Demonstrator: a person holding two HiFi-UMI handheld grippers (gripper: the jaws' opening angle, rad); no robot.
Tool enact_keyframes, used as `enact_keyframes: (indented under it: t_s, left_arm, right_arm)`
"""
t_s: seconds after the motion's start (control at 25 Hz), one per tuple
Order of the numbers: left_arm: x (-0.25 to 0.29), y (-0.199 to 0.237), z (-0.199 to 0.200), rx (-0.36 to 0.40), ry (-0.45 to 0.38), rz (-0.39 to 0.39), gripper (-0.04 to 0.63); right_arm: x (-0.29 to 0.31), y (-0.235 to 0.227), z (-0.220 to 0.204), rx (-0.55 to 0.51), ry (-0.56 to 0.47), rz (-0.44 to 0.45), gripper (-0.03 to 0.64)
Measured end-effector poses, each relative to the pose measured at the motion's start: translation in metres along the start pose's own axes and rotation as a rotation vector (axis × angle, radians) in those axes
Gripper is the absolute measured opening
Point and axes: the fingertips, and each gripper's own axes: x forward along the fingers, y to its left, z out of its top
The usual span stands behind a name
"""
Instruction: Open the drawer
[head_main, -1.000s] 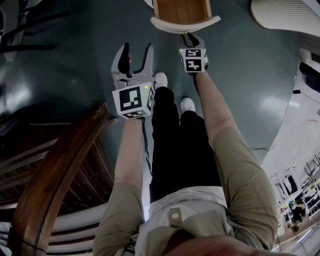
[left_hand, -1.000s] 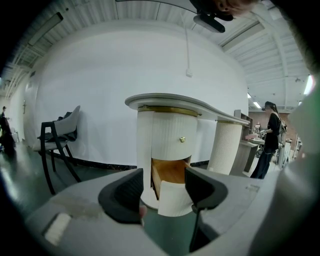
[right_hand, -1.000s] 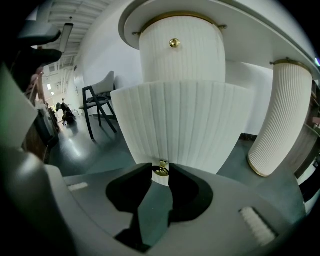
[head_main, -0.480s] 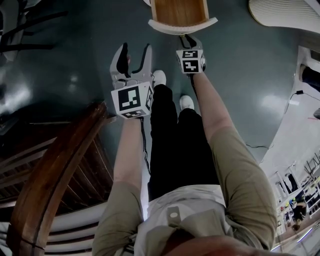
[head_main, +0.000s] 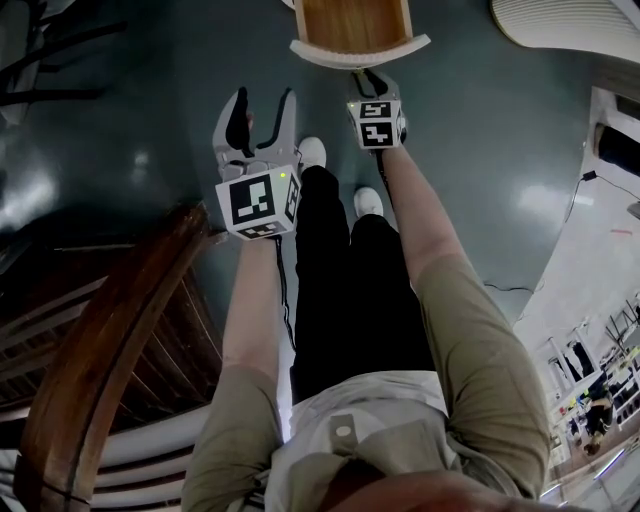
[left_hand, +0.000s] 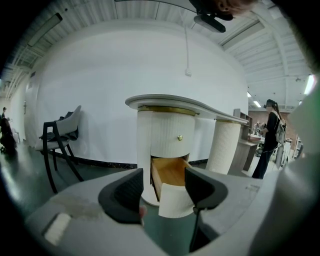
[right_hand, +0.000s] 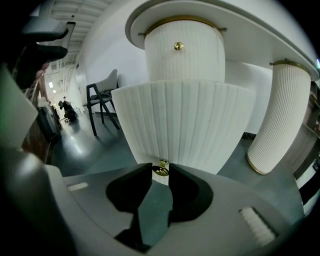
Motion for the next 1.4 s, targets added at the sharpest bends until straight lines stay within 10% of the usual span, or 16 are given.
enact_keyframes:
  t_s: [1.4]
  left_arm:
    - [-0.023,0.017,-0.005,-0.003,-0.018,0.052,0.273]
  right_arm:
    - [-0.030,0.013,-0.036,-0.009,-0.006,0.024,0.107]
